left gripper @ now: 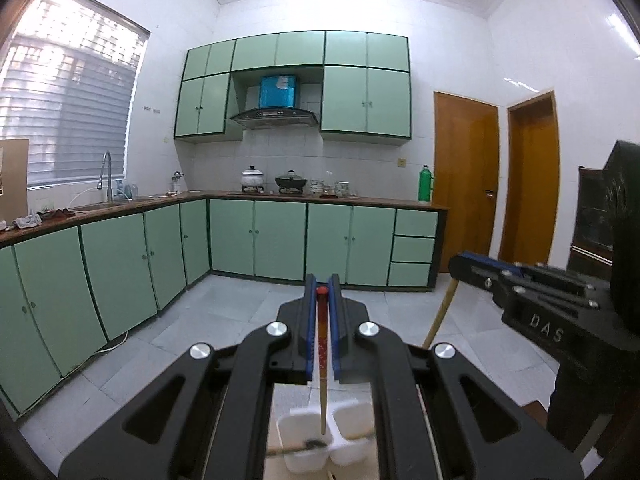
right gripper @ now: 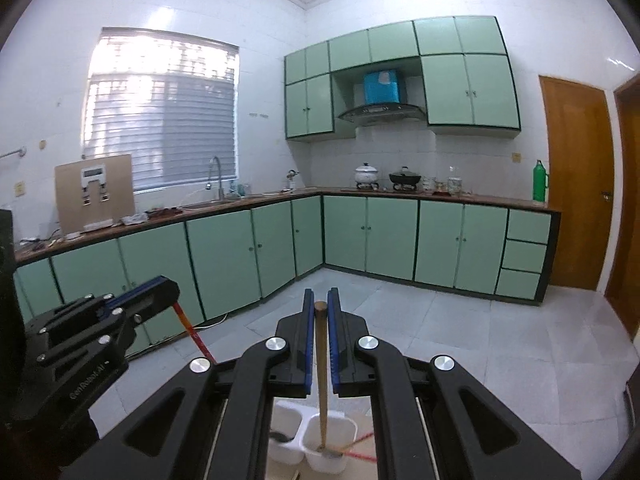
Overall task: Organize utensils
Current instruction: 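Lower both held chopsticks into the white cup, then open both tools and withdraw them toward the last chopsticks, then grasp the black chopstick with the right tool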
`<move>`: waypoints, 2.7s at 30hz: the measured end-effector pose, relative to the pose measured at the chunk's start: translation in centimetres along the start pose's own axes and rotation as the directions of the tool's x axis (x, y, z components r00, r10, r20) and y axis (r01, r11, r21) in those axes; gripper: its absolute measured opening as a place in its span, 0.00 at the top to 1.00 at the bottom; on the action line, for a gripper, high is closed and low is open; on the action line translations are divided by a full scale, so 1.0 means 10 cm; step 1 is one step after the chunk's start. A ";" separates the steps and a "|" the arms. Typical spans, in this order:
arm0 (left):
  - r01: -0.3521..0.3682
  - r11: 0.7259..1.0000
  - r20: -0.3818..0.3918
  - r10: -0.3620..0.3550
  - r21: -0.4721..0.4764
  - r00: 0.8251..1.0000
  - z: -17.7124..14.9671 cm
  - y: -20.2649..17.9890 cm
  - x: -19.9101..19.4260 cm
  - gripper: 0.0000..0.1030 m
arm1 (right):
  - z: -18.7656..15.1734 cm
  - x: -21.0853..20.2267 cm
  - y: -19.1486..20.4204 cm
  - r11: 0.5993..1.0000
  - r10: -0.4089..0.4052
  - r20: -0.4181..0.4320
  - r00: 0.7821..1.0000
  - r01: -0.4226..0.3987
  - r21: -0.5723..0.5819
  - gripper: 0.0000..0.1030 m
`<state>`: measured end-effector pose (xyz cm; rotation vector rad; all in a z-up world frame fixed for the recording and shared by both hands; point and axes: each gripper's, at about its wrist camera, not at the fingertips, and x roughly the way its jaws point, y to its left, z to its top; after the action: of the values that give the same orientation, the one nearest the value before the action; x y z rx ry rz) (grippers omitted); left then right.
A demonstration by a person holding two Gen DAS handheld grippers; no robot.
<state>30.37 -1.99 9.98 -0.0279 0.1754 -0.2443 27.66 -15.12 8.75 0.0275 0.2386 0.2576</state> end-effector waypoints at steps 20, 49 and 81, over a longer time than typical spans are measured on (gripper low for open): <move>-0.046 0.999 -0.159 0.045 -0.006 0.986 -0.56 0.32 0.67 0.70 | -0.66 0.67 -0.34 0.995 -0.088 -0.161 0.983 0.093 0.027 0.64; -0.093 0.996 -0.395 0.086 0.001 0.915 -2.39 0.34 -1.02 0.16 | -2.35 -0.80 0.06 0.985 -0.129 -0.299 0.946 0.157 0.070 0.06; -0.175 0.984 -0.570 0.160 0.028 0.806 -3.14 0.64 -1.17 0.15 | -3.47 -0.56 0.71 0.998 -0.035 -0.587 0.809 0.058 0.021 0.42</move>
<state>15.16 6.84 -19.22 0.0375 0.7826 -0.0649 12.39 -9.84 -23.24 -0.0227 0.8663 0.2067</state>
